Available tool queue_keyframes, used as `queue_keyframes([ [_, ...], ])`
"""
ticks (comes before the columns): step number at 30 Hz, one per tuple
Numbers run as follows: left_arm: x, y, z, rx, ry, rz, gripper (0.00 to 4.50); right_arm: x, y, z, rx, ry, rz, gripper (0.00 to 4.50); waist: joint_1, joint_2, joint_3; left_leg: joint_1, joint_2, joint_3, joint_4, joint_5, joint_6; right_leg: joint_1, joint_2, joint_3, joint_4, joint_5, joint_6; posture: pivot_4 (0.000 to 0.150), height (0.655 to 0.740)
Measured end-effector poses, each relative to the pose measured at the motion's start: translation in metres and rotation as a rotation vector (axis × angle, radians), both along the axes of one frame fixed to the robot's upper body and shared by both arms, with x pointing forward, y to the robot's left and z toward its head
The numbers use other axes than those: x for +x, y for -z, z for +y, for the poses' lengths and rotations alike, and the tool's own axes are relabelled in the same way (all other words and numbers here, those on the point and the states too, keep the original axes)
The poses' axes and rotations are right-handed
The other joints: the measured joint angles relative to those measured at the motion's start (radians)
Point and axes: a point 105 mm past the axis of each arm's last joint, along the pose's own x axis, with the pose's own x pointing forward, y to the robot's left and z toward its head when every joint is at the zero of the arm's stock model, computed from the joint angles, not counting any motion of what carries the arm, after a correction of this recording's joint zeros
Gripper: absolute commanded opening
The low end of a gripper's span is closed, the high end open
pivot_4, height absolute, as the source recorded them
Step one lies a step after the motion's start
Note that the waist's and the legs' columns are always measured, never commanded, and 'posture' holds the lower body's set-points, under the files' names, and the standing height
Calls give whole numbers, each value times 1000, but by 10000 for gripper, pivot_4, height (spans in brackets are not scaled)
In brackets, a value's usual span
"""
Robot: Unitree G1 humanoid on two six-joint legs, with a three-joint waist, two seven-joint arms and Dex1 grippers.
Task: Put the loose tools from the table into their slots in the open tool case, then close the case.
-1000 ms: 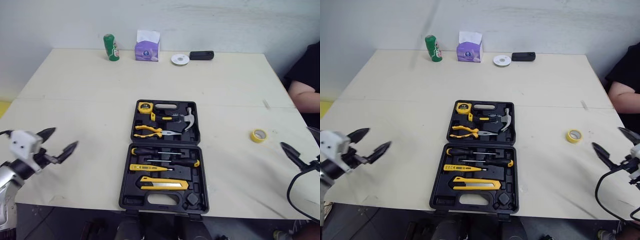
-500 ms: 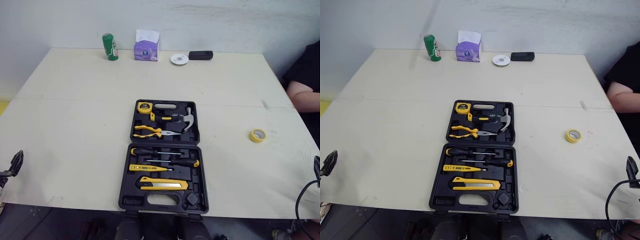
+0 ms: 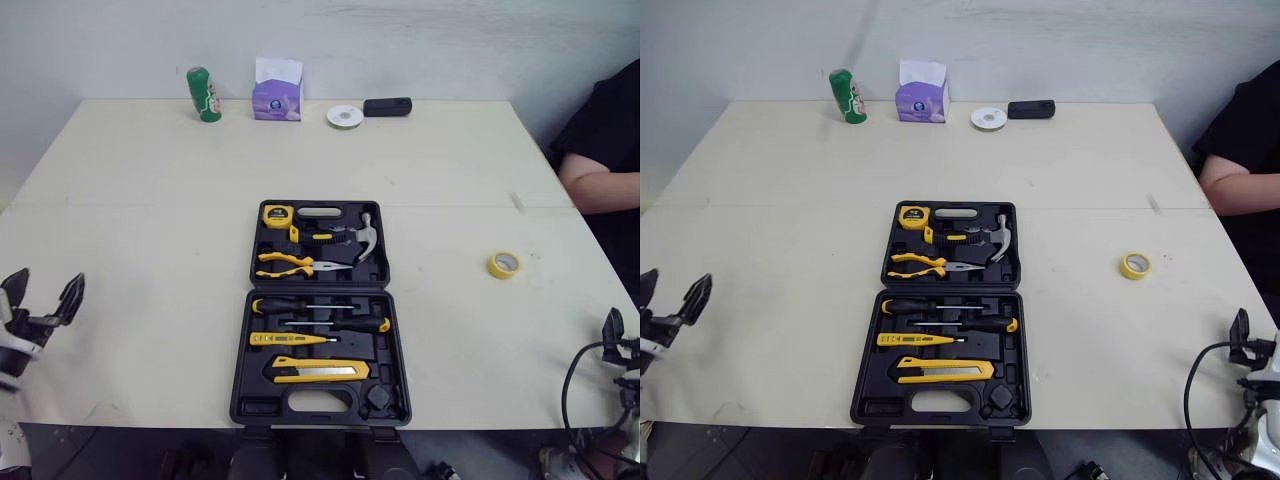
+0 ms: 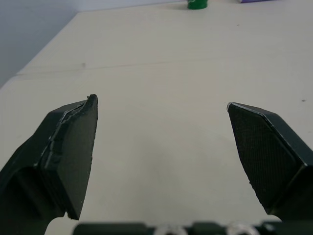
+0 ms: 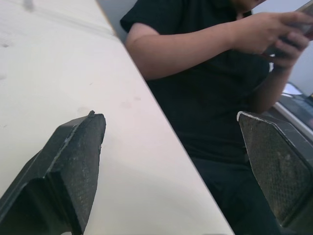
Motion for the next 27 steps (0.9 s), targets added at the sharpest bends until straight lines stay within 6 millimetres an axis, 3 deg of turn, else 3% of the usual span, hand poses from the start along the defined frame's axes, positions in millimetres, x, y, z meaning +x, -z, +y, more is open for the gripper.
queue_keyframes([
  [3,15,-11,-30,9,128,-25,44507,16,-17,6,-29,-32,-39,45000,0,0,0,0,0,0,0,1,-1,0,0,0,1,0,0,1500,7400],
  [5,23,-17,-61,74,276,-13,44507,29,-34,12,-32,-91,-75,45000,-2,0,0,0,0,0,0,2,-1,0,0,0,1,0,0,1500,7400],
  [6,24,-17,-66,82,297,-11,44507,31,-37,13,-33,-100,-81,45000,-2,0,0,0,0,0,-1,3,0,0,1,0,1,0,0,1500,7400],
  [11,31,-31,-131,182,597,32,44507,55,-68,23,32,-236,-87,45000,2,1,2,-1,-1,0,-2,6,4,-1,1,1,1,0,0,1500,7400],
  [16,35,-67,-182,216,785,-52,44507,76,-102,40,46,-428,222,45000,25,5,4,-2,-1,0,-2,7,6,-3,0,2,1,1,1,1500,7400],
  [20,27,-70,-223,185,947,-28,44507,74,-130,73,-4,-624,518,45000,28,5,4,-3,0,0,-4,7,5,-4,2,2,0,0,1,1500,7400],
  [27,0,-68,-264,85,1215,78,44507,66,-125,114,-60,-850,930,45000,30,3,5,-11,0,1,0,7,5,-12,2,2,0,1,1,1500,7400],
])
